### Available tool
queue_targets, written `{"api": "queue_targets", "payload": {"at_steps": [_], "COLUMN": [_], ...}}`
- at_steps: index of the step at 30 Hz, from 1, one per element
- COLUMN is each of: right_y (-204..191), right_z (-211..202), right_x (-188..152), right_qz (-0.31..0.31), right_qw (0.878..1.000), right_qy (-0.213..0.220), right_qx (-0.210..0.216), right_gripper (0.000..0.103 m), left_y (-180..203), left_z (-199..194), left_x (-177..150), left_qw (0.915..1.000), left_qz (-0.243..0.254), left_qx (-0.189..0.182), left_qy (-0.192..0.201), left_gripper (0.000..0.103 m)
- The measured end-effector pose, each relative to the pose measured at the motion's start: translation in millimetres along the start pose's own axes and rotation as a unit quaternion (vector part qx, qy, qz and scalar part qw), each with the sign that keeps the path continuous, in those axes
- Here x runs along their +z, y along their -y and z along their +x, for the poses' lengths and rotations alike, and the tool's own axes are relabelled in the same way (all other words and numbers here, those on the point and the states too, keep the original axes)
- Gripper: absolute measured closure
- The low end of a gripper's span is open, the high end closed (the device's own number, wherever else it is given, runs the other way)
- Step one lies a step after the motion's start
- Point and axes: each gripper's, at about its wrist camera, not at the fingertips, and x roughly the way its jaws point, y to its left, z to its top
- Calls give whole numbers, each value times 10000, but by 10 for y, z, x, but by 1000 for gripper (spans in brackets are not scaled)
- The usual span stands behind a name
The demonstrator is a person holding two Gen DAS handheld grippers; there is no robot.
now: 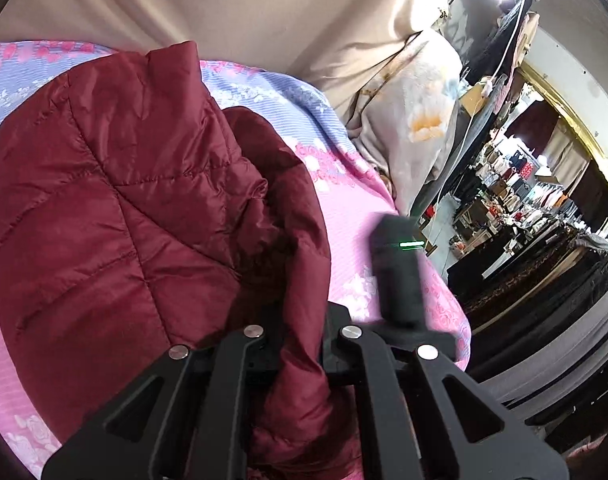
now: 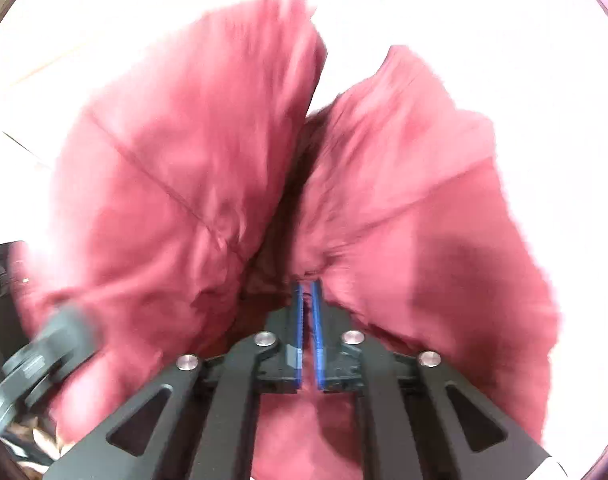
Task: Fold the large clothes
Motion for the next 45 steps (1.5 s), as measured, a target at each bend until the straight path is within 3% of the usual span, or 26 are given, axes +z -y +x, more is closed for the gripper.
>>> {"api": "queue_targets", "payload": {"at_steps": [2, 5, 8, 12, 18, 19, 20, 26, 29, 33, 36, 38, 43, 45], "right_y": [133, 352, 513, 451, 523, 475, 446, 73, -147, -94, -89, -88, -72, -115], "right_z": [-397, -847, -953, -711, -478, -322, -261, 203, 348, 63, -386, -524, -270, 21], "right_x": [-13, -64, -133, -279, -395, -373, -369, -712, -922, -803, -609, -414, 61, 240], "right_qz": [66, 322, 450, 524, 442, 352, 332, 281, -7, 129, 50, 5, -68, -30], "right_qw": [9984, 9939, 9926, 9938, 9960, 9964, 9970, 9959, 9954, 9969, 9999, 9992, 9989, 9988], "right_qy": [432, 910, 946, 628, 165, 140, 45, -811, -900, -718, -5, 349, 262, 210], "right_qx": [-352, -538, -610, -759, -757, -760, -698, 270, 324, 281, -136, -194, -388, -447], "right_gripper": [79, 77, 74, 74, 74, 78, 84, 87, 86, 85, 76, 69, 69, 80], "left_y": [17, 111, 205, 199, 173, 162, 166, 91, -43, -111, -83, -73, -9, 34], "left_z": [32, 202, 477, 782, 673, 634, 634, 166, 16, 101, 130, 154, 144, 150], "left_x": [-17, -66, -146, -311, -349, -344, -327, -410, -503, -572, -600, -620, -684, -694], "left_qw": [10000, 9996, 9979, 9939, 9933, 9933, 9933, 9908, 9894, 9904, 9895, 9892, 9868, 9852], "left_qz": [19, 140, 340, 412, 421, 424, 423, 641, 545, 397, 486, 512, 616, 682], "left_qx": [18, 48, 112, 244, 319, 324, 325, 775, 1057, 1033, 1098, 1122, 1296, 1386], "left_qy": [-51, -228, -549, -989, -1024, -1024, -1030, -904, -837, -829, -803, -797, -754, -740], "left_gripper": [96, 96, 96, 96, 96, 96, 96, 95, 94, 94, 94, 94, 93, 93]}}
